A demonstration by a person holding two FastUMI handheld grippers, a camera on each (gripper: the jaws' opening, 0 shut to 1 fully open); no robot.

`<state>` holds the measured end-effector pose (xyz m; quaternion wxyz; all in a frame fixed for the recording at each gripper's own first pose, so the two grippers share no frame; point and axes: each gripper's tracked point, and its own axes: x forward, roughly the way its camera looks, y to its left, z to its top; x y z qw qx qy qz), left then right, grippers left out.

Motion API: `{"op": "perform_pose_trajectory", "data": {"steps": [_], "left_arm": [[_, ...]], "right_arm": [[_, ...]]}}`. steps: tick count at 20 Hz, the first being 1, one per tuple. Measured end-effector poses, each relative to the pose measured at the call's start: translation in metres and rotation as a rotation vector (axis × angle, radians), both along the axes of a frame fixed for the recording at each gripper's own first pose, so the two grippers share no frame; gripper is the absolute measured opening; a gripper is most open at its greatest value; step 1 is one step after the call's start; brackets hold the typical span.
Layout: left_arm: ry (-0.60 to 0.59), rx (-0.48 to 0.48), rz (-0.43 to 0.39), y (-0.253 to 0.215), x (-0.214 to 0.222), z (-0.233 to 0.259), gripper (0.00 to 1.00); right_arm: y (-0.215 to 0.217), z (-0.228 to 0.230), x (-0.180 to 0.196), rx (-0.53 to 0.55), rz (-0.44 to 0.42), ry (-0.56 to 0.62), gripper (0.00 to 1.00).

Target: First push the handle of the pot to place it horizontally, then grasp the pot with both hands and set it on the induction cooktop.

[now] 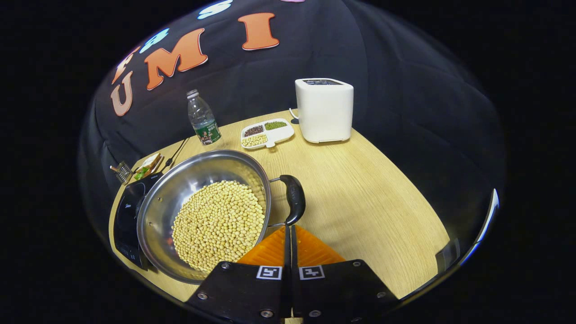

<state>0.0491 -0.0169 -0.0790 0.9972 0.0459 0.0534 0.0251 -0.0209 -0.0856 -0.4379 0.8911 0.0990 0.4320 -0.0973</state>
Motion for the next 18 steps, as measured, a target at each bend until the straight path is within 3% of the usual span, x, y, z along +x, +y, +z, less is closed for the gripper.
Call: {"op": "perform_pose_trajectory", "data": {"steps": [10, 15, 18], "left_arm": [[0.106, -0.03, -0.062, -0.038, 0.01, -0.073, 0.99], [0.183, -0.015, -0.025, -0.04, 0.017, -0.139, 0.99], [0.28, -0.052, -0.049, -0.054, 0.013, -0.188, 0.97]], "right_arm": [[-0.006, 0.005, 0.018, -0.026, -0.003, -0.036, 0.0], [-0.017, 0.018, 0.025, -0.102, 0.007, -0.098, 0.0], [-0.017, 0.029, 0.028, -0.106, 0.019, -0.138, 0.0]]}}
